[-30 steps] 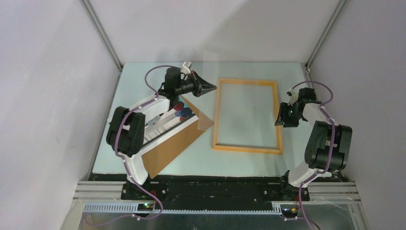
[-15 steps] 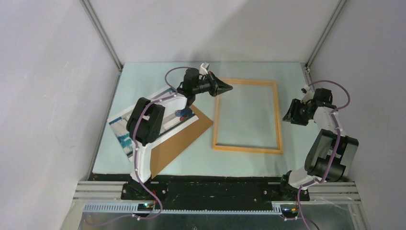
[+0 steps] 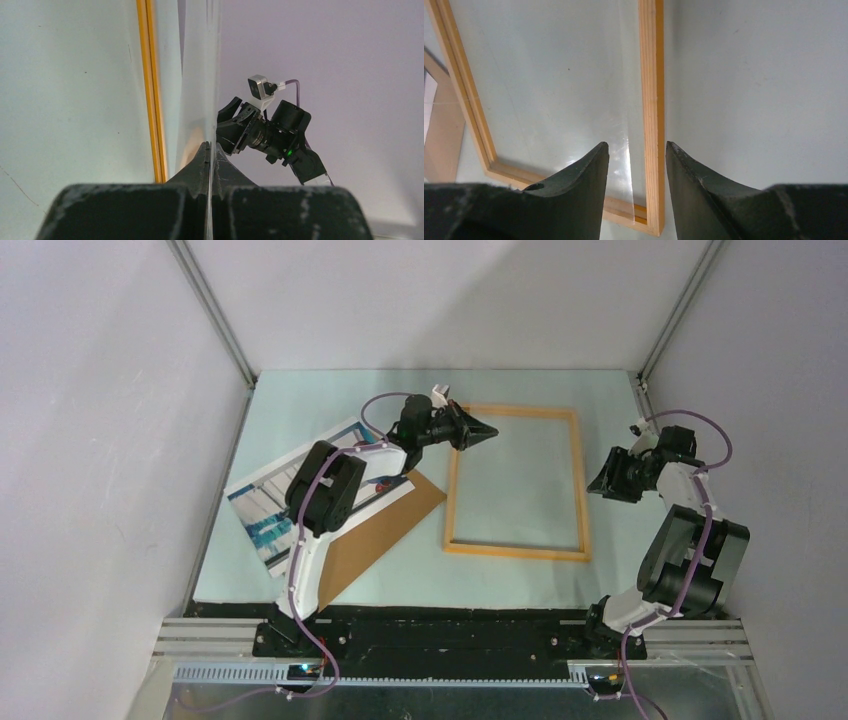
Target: Put the photo into the frame
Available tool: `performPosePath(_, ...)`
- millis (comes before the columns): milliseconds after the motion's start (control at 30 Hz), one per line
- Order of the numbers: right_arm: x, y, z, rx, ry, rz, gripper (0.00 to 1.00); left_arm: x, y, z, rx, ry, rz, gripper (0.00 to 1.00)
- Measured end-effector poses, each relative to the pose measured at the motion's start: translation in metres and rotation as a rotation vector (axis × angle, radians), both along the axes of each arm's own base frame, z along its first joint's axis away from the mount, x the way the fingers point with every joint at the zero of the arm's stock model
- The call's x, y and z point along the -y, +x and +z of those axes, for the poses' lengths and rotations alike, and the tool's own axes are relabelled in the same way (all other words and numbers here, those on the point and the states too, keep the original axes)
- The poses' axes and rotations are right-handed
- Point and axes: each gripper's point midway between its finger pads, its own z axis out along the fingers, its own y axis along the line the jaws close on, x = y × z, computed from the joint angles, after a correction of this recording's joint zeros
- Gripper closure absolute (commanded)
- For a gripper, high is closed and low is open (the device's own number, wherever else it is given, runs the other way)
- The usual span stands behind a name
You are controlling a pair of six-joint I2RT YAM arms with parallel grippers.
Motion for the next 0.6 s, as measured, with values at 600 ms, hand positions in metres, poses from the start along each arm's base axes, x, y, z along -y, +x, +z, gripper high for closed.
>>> performPosePath(600, -0.004, -0.004, -0.004, -0.016, 0.066, 0.008, 0.51, 0.003, -0.001, -0.023, -0.015, 0.001, 0.019, 1.0)
